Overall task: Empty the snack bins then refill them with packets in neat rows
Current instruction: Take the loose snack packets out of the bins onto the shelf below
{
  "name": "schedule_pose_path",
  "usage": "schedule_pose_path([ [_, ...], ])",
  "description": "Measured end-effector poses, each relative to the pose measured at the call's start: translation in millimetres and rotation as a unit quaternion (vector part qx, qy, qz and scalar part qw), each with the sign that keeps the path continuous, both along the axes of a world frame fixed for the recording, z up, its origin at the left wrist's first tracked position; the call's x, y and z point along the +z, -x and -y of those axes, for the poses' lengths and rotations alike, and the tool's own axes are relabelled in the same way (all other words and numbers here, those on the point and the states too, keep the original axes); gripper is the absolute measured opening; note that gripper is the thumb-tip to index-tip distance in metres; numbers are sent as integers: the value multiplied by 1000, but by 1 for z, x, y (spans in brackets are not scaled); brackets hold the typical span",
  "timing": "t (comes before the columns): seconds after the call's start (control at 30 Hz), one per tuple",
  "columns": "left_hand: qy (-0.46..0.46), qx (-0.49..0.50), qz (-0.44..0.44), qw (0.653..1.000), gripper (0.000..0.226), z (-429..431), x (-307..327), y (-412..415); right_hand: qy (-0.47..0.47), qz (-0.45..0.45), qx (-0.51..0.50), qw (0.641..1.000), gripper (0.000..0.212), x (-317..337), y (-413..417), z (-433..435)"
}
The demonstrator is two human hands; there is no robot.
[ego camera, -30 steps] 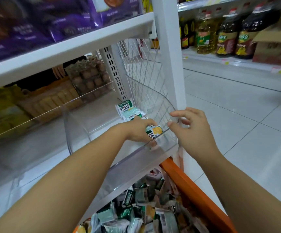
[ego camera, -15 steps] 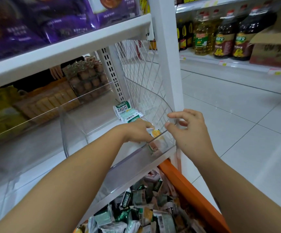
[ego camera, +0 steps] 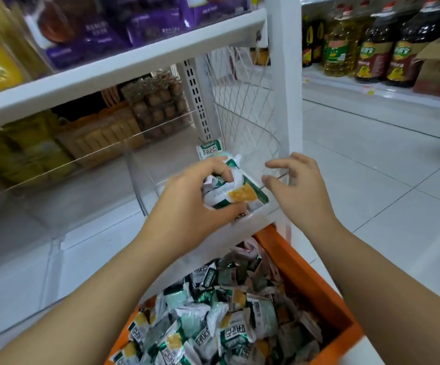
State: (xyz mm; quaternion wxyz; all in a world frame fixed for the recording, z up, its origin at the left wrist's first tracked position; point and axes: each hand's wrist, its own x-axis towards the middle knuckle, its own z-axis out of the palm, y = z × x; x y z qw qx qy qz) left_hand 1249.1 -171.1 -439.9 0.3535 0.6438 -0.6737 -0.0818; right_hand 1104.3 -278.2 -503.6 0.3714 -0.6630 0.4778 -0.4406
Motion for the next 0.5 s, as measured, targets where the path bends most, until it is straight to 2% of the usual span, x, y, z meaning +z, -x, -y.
schedule_pose_path([
  [0.17, -82, -34, 25, 996, 35, -78, -50, -11, 23, -48, 33, 998, 23, -1, 2, -14],
  [0.33, -248, 39, 55, 966, 38, -119, -132, -28, 18, -64, 18, 998, 27, -8, -14, -27],
  [0.43, -330, 65, 106, 936, 56, -124, -167, -38, 34, -84, 7, 996, 33, -13, -24, -34],
  [0.5, -327, 65, 133, 933, 62, -124, -170, -37, 33, -88, 9, 996, 33, -14, -25, -34],
])
